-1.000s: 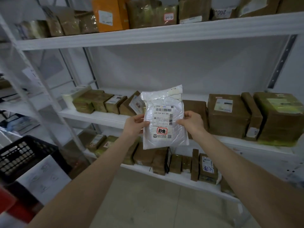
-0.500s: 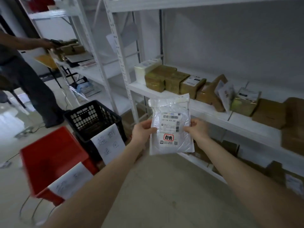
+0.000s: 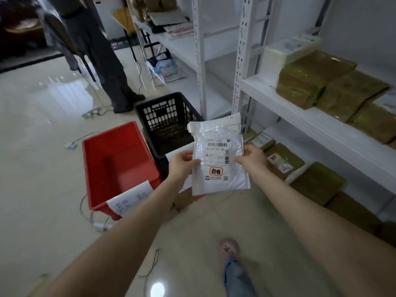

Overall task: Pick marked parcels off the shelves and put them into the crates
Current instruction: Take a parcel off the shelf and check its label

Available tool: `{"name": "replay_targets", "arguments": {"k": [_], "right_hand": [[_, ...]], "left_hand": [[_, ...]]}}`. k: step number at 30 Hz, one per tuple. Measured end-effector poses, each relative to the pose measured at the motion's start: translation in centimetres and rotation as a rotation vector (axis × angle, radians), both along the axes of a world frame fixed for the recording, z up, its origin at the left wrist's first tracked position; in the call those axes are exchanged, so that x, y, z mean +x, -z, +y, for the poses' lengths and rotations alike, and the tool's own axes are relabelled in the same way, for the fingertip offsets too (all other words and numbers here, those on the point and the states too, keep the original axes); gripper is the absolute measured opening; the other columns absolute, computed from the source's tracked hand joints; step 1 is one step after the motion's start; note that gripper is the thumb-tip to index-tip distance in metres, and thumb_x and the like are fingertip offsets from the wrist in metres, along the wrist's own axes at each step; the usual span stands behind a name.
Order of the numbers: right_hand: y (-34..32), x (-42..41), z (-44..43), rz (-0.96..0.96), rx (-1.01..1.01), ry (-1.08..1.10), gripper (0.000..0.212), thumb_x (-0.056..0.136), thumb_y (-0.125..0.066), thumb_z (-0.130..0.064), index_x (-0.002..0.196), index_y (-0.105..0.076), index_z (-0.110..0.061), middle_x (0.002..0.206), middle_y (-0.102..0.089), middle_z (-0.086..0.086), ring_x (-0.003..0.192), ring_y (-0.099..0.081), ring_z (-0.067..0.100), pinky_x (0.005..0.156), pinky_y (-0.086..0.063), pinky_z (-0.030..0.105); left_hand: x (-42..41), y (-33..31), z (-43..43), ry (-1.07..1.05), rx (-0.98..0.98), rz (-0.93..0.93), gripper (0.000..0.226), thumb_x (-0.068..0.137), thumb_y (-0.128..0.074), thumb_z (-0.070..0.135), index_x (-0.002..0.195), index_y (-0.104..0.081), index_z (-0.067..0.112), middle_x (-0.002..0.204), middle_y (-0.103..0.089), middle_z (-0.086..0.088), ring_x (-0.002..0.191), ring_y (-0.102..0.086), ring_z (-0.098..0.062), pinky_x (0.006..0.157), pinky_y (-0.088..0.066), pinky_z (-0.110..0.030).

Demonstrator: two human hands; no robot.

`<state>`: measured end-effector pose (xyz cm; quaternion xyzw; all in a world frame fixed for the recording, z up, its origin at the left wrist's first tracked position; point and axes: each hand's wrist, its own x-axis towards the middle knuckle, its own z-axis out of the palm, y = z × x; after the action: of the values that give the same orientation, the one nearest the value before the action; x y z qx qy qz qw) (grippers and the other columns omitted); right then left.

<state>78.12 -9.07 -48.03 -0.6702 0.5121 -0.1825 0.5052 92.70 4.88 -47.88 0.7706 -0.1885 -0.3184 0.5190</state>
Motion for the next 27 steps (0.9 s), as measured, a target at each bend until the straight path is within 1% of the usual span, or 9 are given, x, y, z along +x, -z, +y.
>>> {"name": "replay_targets", "arguments": {"k": [4,7,10,12,15,19,22,25,27], "right_hand": [[3.2,6.8,-4.2,0.049,0.045,-0.087,0.023,0.082,-0.068,-0.007,0.102,-0.064,-0.016,0.095,-0.065,0.0,0.085,-0.063,0.02,0.079,-0.053,0.036],[5.2,11.8,-7.4,0.093,0.053,-0.152,0.026,0.081,-0.069,-0.007,0.107,-0.065,-0.014,0.098,-0.065,-0.001,0.089,-0.063,0.019,0.08,-0.052,0.033],[6.6,16.3,-9.8,0.137,0.057,-0.219,0.021,0.082,-0.069,-0.01,0.099,-0.063,-0.021,0.099,-0.067,-0.002,0.09,-0.064,0.019,0.082,-0.054,0.036],[7.5,19.4,-11.0,0.16,0.058,-0.245,0.021,0.08,-0.069,-0.01,0.093,-0.061,-0.025,0.097,-0.068,-0.001,0.088,-0.064,0.02,0.081,-0.055,0.038],[8.5,24.3,-12.3,0.181,0.055,-0.275,0.02,0.08,-0.068,-0.008,0.09,-0.059,-0.024,0.092,-0.065,-0.001,0.085,-0.061,0.02,0.078,-0.053,0.035],[10.5,31.5,-14.5,0.23,0.052,-0.318,0.017,0.082,-0.066,-0.01,0.09,-0.059,-0.024,0.093,-0.066,-0.001,0.085,-0.063,0.021,0.079,-0.054,0.038],[12.7,36.7,-16.6,0.282,0.036,-0.317,0.018,0.085,-0.064,-0.016,0.099,-0.06,-0.025,0.098,-0.066,-0.002,0.087,-0.063,0.021,0.077,-0.053,0.036],[15.5,41.6,-18.7,0.314,0.047,-0.293,0.032,0.088,-0.061,-0.023,0.119,-0.056,-0.027,0.096,-0.064,-0.003,0.084,-0.062,0.021,0.071,-0.051,0.034],[17.5,44.0,-19.7,0.361,0.066,-0.296,0.038,0.089,-0.058,-0.02,0.126,-0.051,-0.027,0.094,-0.061,-0.004,0.08,-0.06,0.019,0.064,-0.047,0.03]], "left_hand": [[5.7,3.0,-3.3,-0.105,0.061,0.016,0.033,0.082,-0.069,0.004,0.114,-0.067,0.013,0.094,-0.069,0.002,0.085,-0.066,-0.013,0.075,-0.057,-0.032],[9.8,5.1,-5.7,-0.166,0.118,0.06,0.034,0.082,-0.07,0.006,0.115,-0.065,0.011,0.098,-0.069,0.001,0.088,-0.067,-0.015,0.075,-0.058,-0.035],[13.6,6.9,-7.4,-0.216,0.152,0.091,0.033,0.08,-0.072,0.008,0.113,-0.067,0.013,0.101,-0.07,0.0,0.093,-0.067,-0.019,0.08,-0.059,-0.042],[16.2,7.6,-8.3,-0.256,0.163,0.113,0.034,0.079,-0.072,0.007,0.112,-0.067,0.013,0.1,-0.071,-0.002,0.093,-0.068,-0.021,0.08,-0.059,-0.042],[20.7,8.6,-9.6,-0.297,0.183,0.131,0.035,0.079,-0.071,0.007,0.114,-0.067,0.011,0.101,-0.071,-0.003,0.092,-0.069,-0.022,0.08,-0.059,-0.042],[27.2,11.1,-11.9,-0.314,0.222,0.15,0.034,0.079,-0.072,0.009,0.113,-0.066,0.013,0.105,-0.07,-0.004,0.092,-0.069,-0.021,0.084,-0.058,-0.043],[31.8,13.7,-14.2,-0.307,0.26,0.174,0.038,0.08,-0.073,0.01,0.117,-0.063,0.012,0.111,-0.069,-0.004,0.095,-0.068,-0.02,0.086,-0.057,-0.041],[36.3,16.9,-16.8,-0.276,0.32,0.182,0.045,0.08,-0.073,0.01,0.123,-0.059,0.01,0.114,-0.067,-0.006,0.097,-0.066,-0.021,0.088,-0.056,-0.039],[38.7,19.1,-18.4,-0.259,0.364,0.213,0.046,0.081,-0.072,0.011,0.125,-0.058,0.01,0.116,-0.066,-0.007,0.099,-0.066,-0.023,0.088,-0.055,-0.038]]}}
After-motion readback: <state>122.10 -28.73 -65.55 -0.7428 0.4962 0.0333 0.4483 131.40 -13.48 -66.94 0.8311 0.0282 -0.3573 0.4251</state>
